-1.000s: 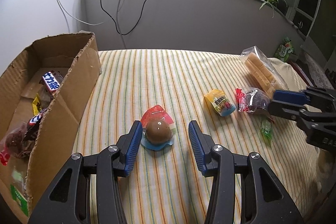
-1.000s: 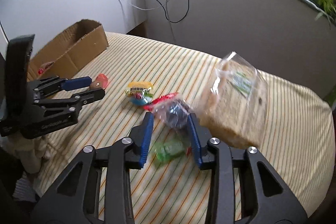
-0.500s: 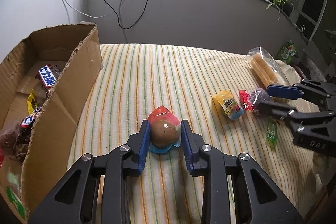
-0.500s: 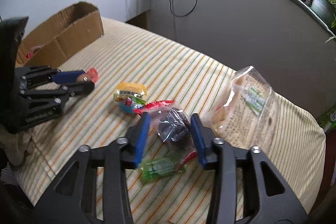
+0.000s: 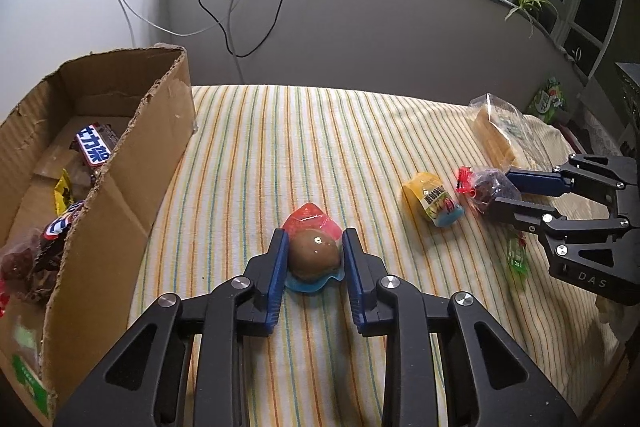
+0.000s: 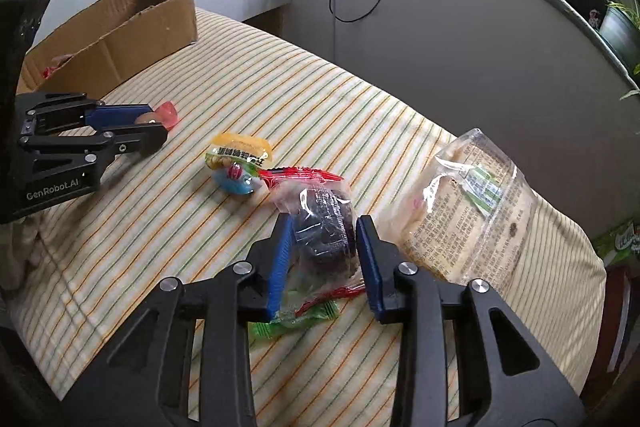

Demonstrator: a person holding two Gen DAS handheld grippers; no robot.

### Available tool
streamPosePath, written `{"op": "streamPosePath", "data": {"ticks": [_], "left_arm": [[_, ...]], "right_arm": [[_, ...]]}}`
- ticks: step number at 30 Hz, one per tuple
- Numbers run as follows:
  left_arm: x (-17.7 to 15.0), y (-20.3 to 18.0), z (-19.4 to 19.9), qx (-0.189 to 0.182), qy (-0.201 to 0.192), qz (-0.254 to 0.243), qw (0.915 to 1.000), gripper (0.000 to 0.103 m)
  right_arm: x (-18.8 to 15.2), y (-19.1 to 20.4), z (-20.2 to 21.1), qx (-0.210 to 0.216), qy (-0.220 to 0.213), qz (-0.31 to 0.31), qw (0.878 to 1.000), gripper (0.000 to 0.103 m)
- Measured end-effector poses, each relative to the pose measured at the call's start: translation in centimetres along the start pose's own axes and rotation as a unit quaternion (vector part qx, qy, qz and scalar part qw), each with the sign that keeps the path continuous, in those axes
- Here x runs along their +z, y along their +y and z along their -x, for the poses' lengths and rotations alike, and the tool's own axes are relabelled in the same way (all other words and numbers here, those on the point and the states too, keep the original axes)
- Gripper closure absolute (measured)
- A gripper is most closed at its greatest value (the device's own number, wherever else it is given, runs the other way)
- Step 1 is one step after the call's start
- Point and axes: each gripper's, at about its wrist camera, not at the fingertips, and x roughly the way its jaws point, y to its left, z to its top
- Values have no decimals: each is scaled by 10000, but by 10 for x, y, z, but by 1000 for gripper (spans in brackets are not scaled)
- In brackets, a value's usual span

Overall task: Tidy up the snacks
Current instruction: 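Lift the chocolate ball with the left tool while the right tool lifts the dark bag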

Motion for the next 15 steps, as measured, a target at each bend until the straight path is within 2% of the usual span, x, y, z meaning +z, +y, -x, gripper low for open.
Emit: {"op": "streamPosePath", "data": {"ticks": [15], "left_arm": [[-3, -11, 36, -41, -329, -21, 9994, 78]], "right_arm": [[-1, -3, 35, 16, -391, -304, 9988, 73]]}}
